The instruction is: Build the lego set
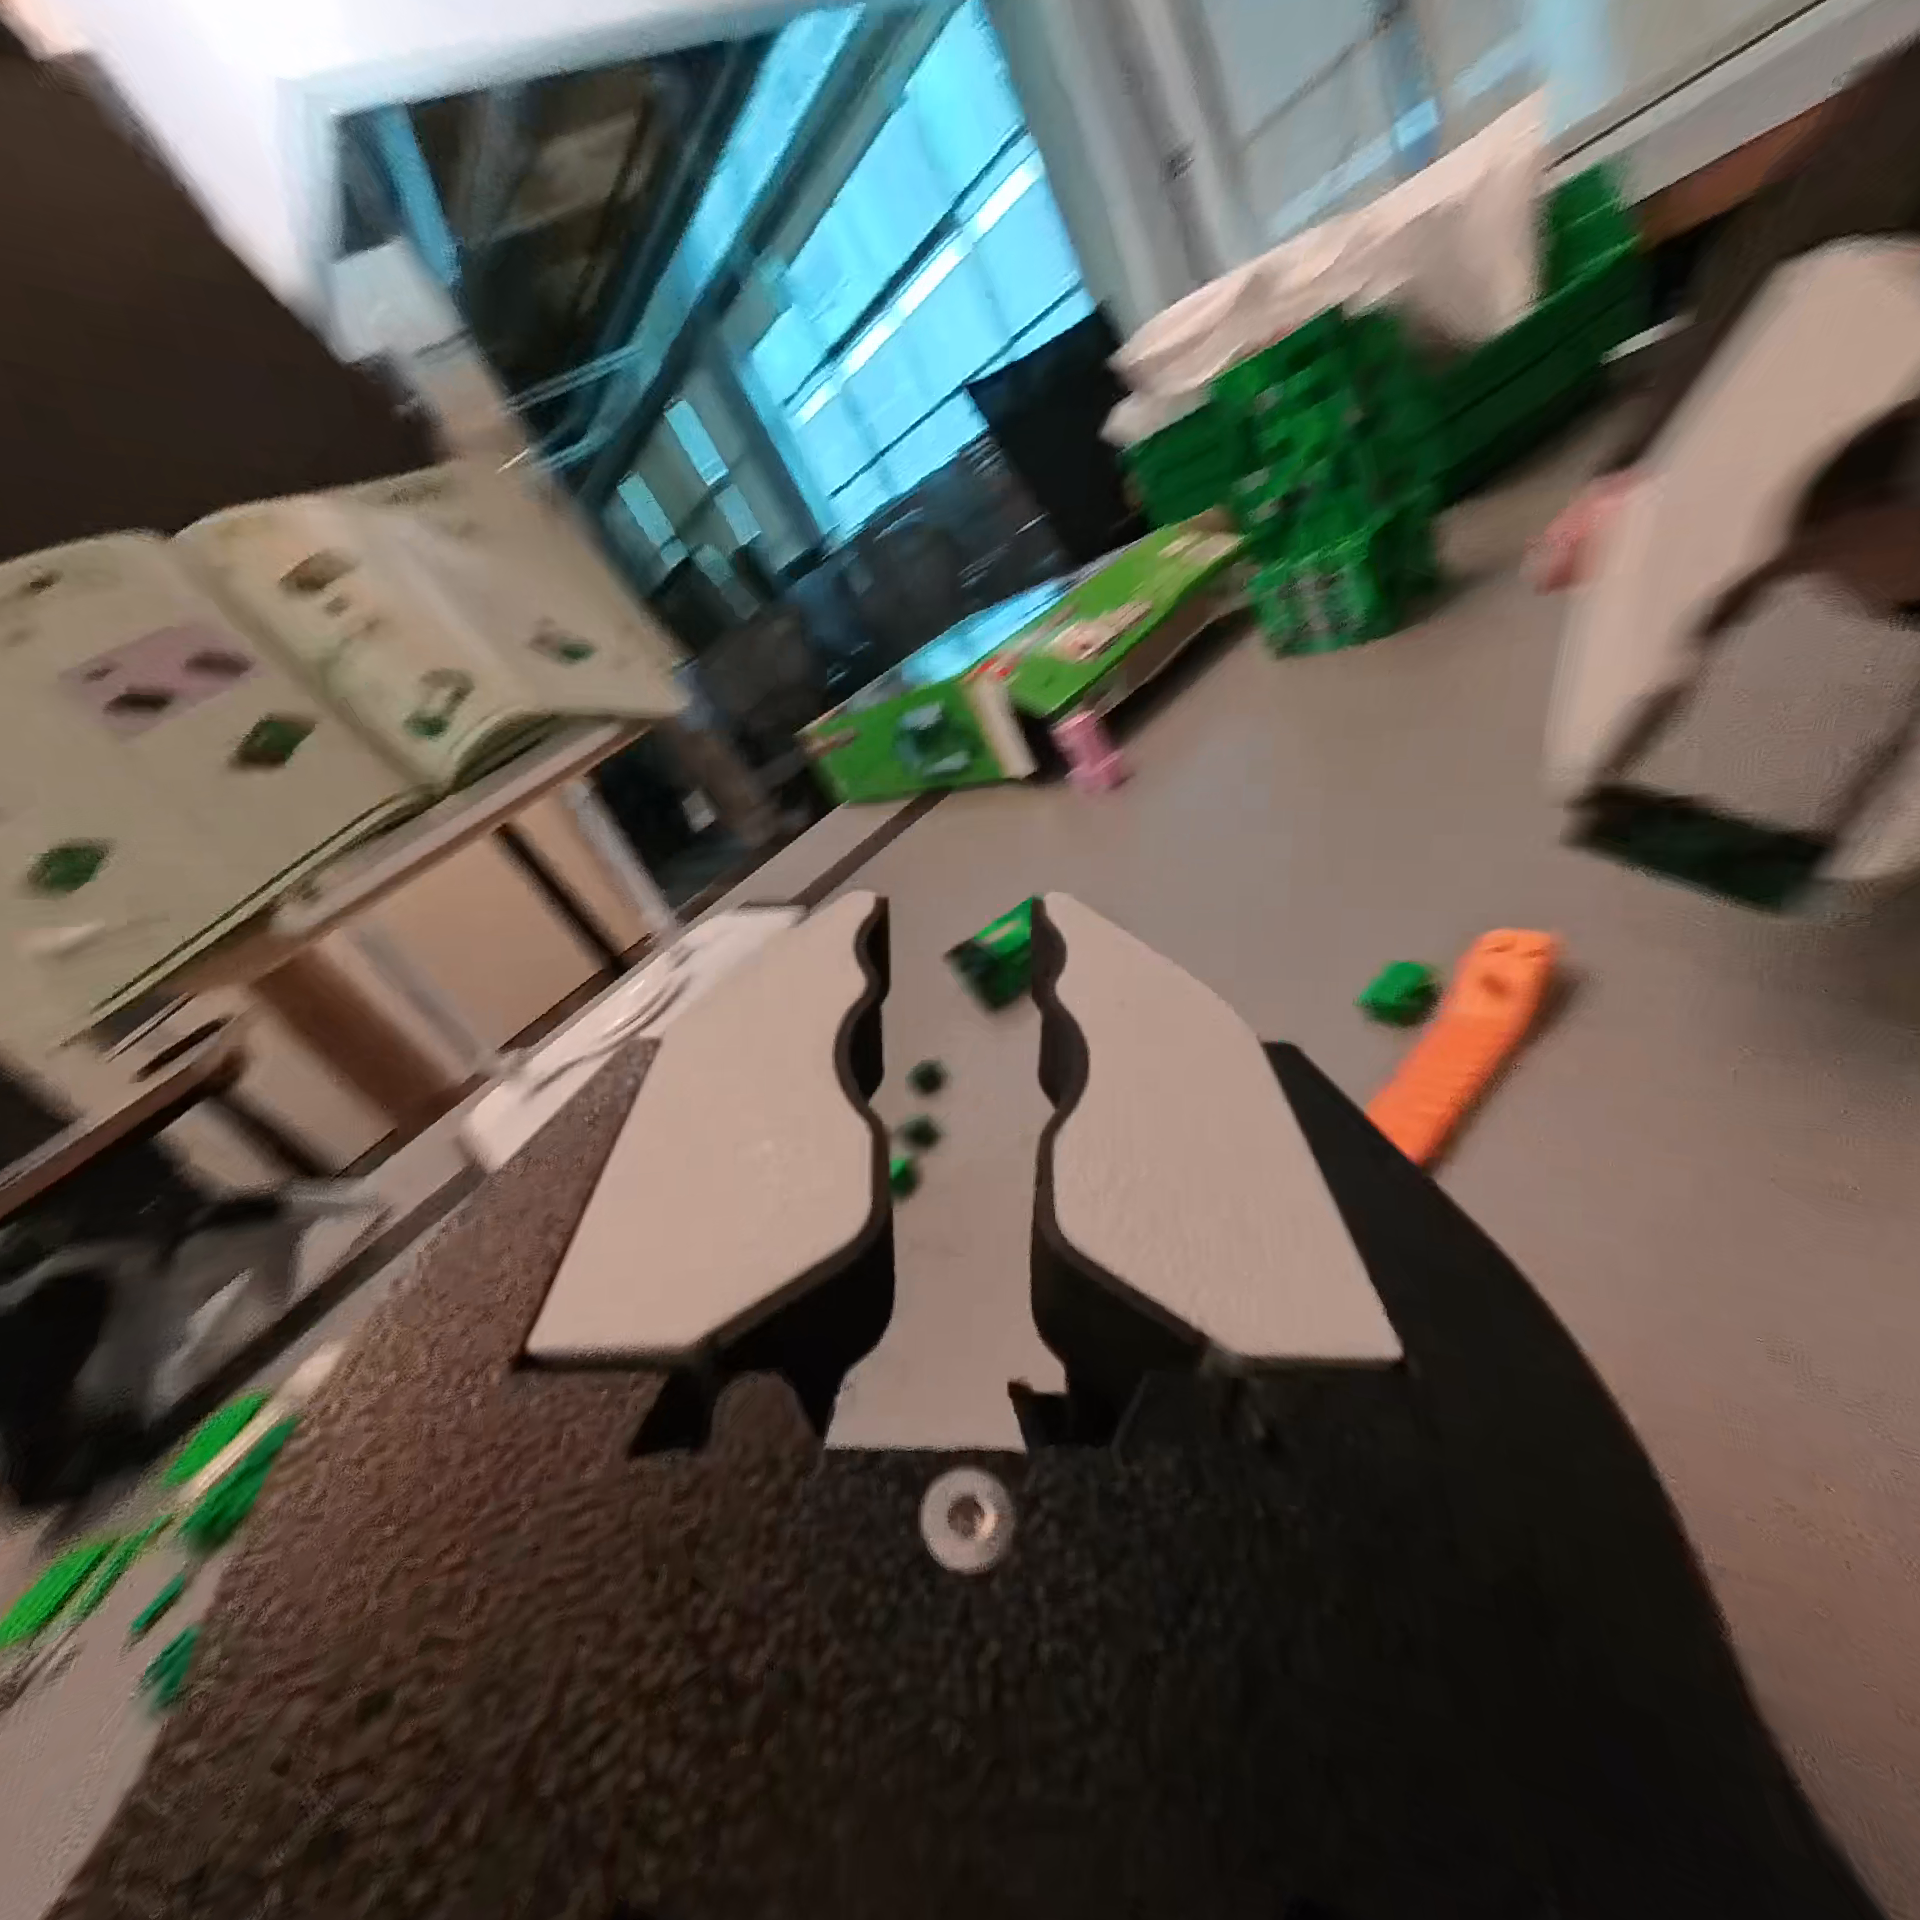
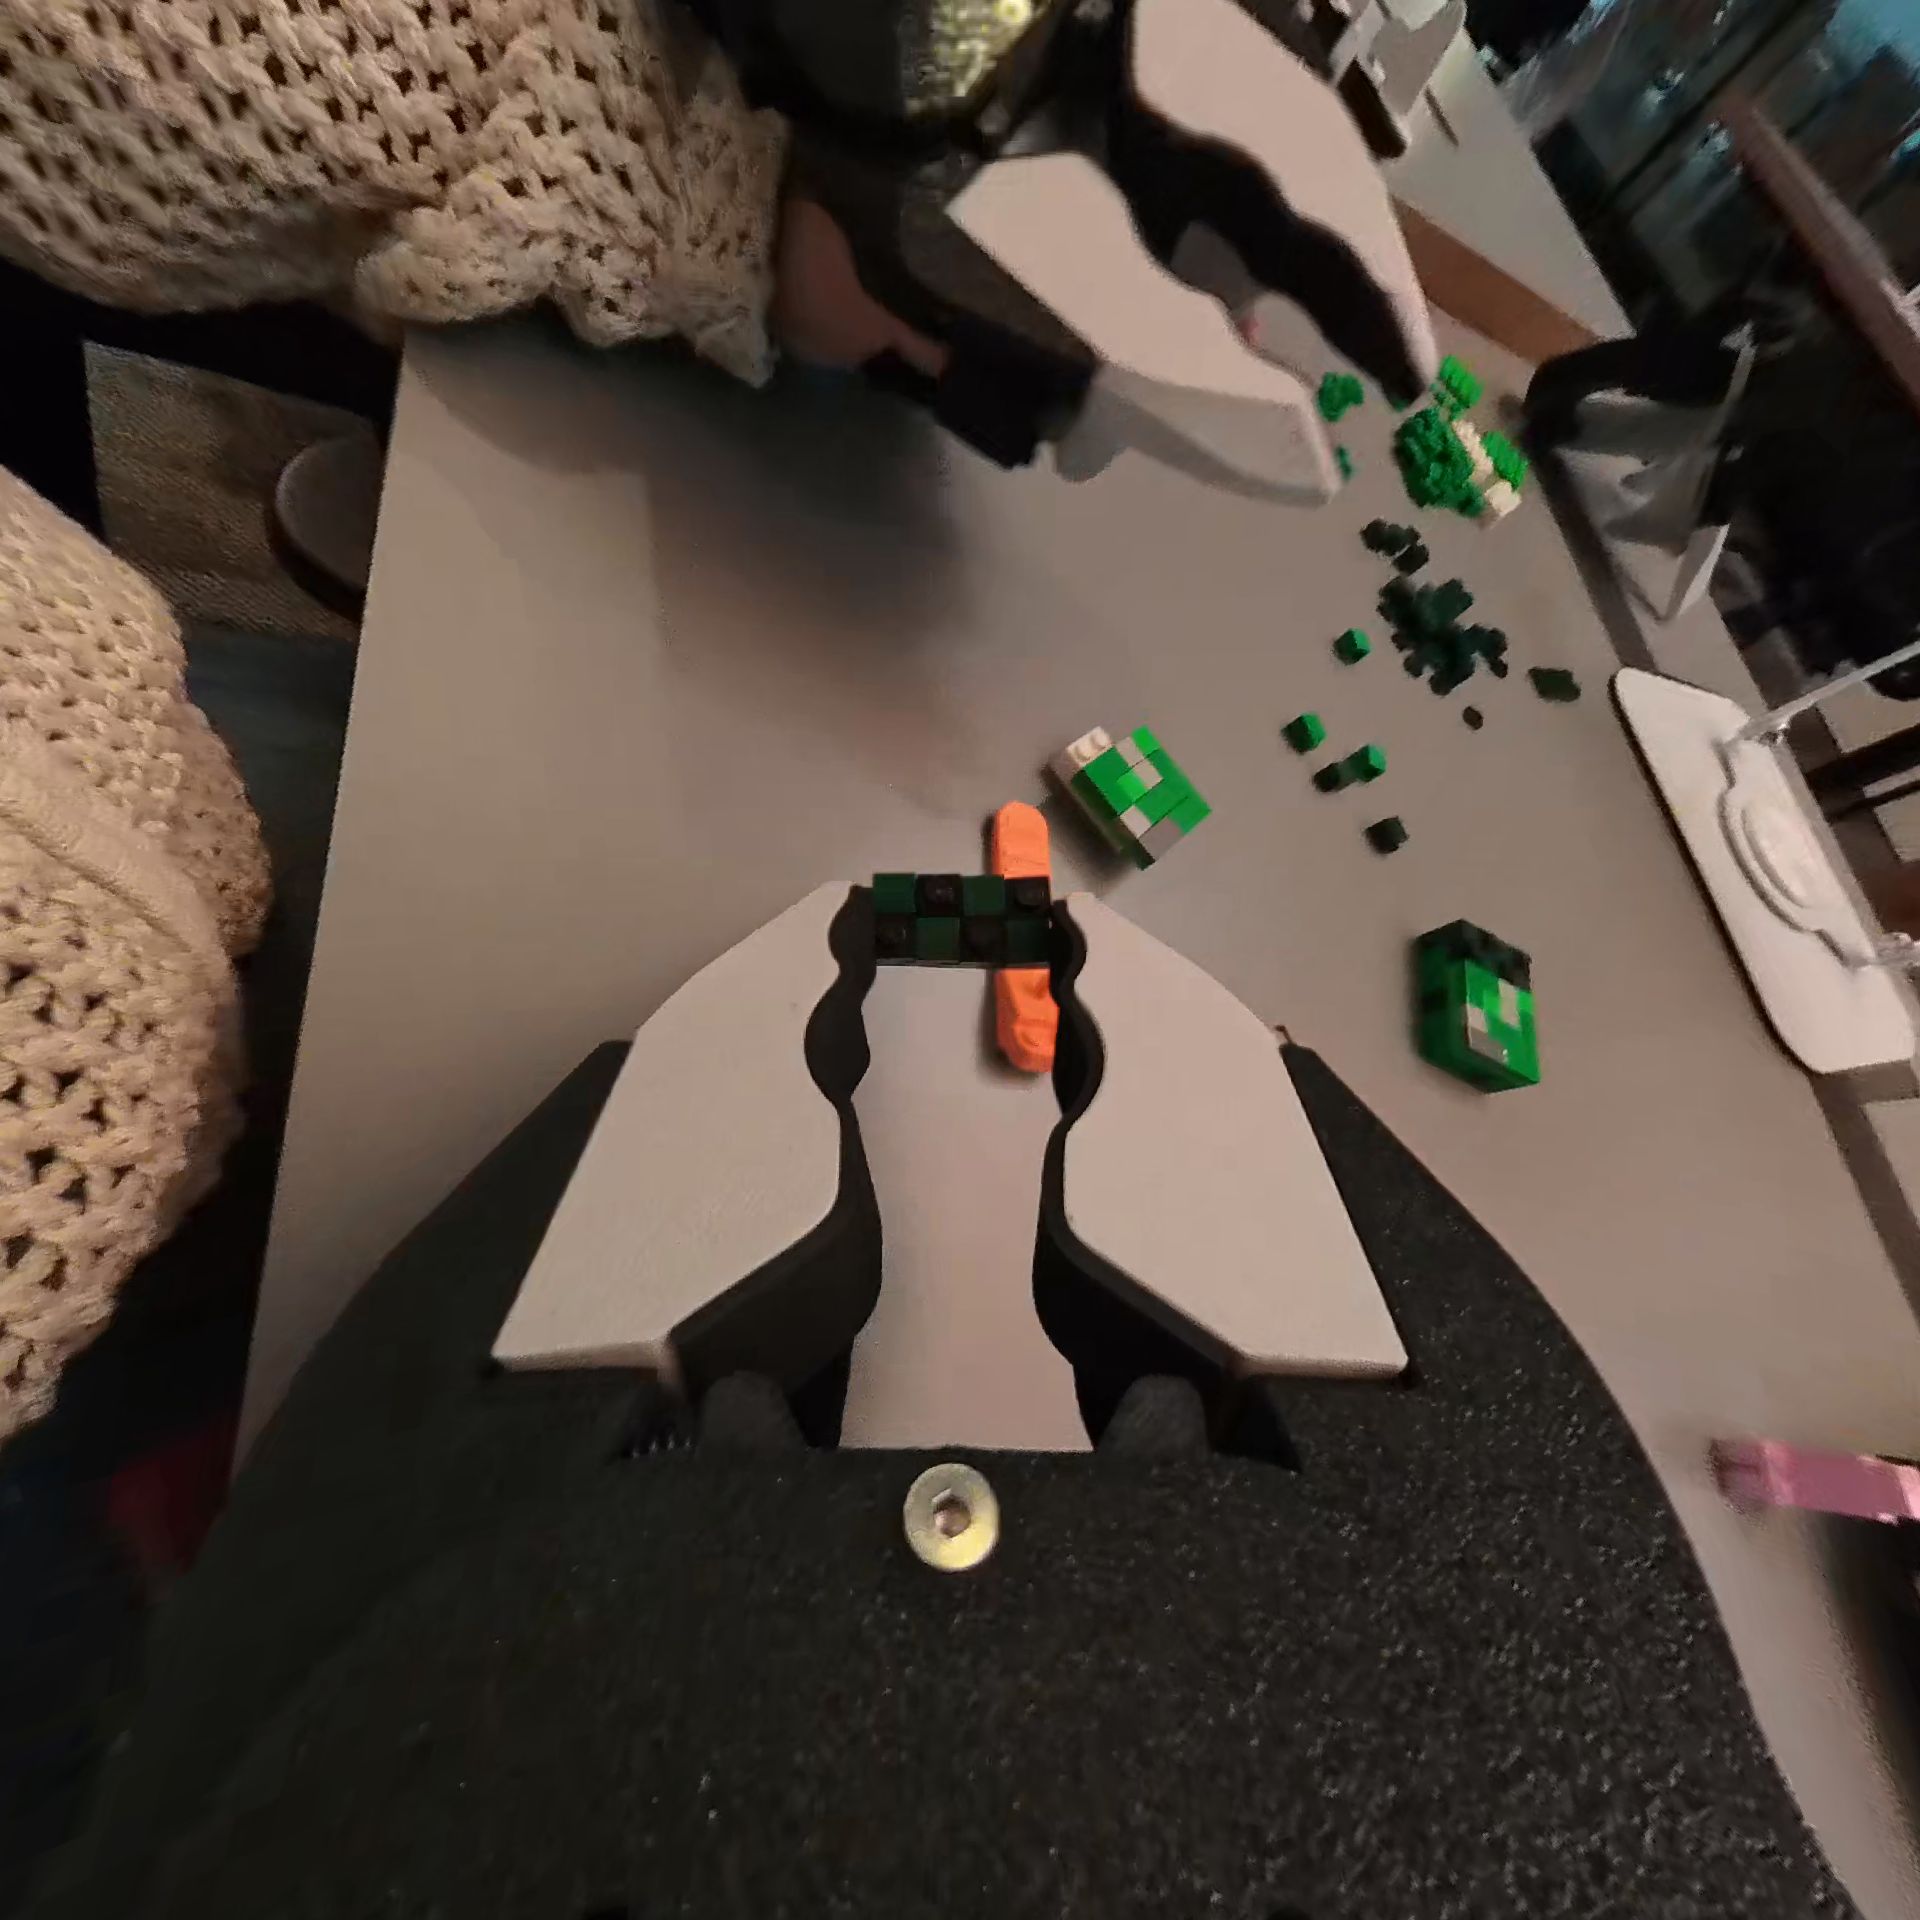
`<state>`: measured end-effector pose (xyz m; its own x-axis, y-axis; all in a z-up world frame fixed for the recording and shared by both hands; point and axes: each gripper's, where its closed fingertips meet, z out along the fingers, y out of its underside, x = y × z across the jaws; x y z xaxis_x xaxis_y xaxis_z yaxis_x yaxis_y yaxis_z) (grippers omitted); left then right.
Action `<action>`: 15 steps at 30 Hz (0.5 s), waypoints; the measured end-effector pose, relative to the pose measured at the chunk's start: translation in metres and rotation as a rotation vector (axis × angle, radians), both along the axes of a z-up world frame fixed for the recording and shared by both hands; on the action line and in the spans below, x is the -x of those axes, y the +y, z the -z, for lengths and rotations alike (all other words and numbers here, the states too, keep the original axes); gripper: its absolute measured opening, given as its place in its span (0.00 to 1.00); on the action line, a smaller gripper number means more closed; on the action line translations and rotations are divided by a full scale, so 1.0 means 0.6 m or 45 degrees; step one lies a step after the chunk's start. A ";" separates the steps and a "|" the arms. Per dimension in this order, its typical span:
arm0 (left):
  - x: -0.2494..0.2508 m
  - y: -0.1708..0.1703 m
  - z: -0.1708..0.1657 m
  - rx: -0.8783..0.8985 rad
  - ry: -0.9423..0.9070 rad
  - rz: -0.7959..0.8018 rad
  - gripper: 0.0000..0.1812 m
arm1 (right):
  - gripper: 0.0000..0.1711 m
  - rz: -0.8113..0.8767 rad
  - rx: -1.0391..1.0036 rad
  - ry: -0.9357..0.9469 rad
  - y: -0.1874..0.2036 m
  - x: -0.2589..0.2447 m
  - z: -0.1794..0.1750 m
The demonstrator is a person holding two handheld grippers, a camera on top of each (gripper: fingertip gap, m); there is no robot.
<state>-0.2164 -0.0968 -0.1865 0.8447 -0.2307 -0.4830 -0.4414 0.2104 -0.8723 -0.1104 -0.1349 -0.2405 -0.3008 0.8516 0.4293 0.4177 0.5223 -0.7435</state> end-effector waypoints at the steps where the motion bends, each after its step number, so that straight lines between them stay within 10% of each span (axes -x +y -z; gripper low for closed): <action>1: -0.025 -0.010 0.000 0.000 -0.002 0.113 0.15 | 0.19 -0.004 0.001 0.006 0.002 0.003 -0.002; 15: -0.130 -0.056 0.009 -0.106 0.216 0.395 0.18 | 0.18 -0.157 -0.074 0.009 0.009 0.031 -0.062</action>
<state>-0.1382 -0.1305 -0.1918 0.6470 -0.4172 -0.6383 -0.4824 0.4244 -0.7663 -0.1287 -0.1293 -0.2034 -0.3987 0.7818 0.4794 0.3423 0.6118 -0.7131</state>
